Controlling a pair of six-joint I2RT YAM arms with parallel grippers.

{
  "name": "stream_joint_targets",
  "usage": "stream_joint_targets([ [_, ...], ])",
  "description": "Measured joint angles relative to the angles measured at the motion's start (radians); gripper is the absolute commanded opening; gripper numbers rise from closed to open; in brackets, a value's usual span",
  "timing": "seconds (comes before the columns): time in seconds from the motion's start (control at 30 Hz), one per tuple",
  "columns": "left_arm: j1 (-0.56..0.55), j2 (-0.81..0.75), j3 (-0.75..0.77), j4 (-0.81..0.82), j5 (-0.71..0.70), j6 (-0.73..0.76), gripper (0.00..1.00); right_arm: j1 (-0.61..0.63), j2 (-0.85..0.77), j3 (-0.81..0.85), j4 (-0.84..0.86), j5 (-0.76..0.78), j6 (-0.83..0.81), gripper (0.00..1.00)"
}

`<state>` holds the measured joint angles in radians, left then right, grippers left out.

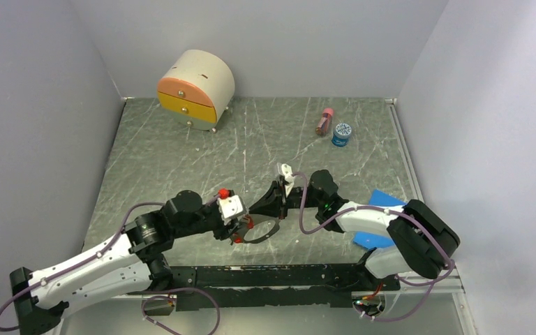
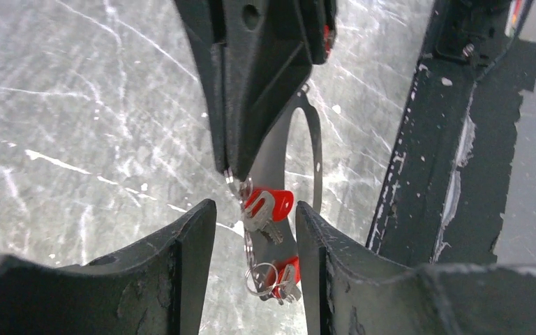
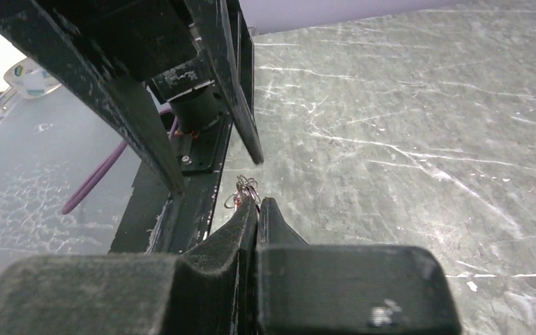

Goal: Put the keys on the keyring

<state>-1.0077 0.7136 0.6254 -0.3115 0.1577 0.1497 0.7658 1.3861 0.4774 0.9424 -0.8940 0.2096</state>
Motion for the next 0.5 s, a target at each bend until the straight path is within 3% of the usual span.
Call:
stream_joint_targets([
  [0.2, 0.000, -0.088, 0.000, 0.027, -0.153, -0.105, 0.62, 0.001, -0.071, -0.024, 0.011, 0.089, -0.002, 0.00],
  [0.3, 0.000, -0.097, 0.001, 0.053, -0.226, -0.190, 0.62, 0.001, -0.134, -0.063, 0.024, 0.168, -0.008, 0.00],
  [0.5, 0.000, -0.016, 0.001, 0.152, -0.239, -0.303, 0.62, 0.001, -0.192, -0.105, 0.034, 0.285, -0.008, 0.00],
])
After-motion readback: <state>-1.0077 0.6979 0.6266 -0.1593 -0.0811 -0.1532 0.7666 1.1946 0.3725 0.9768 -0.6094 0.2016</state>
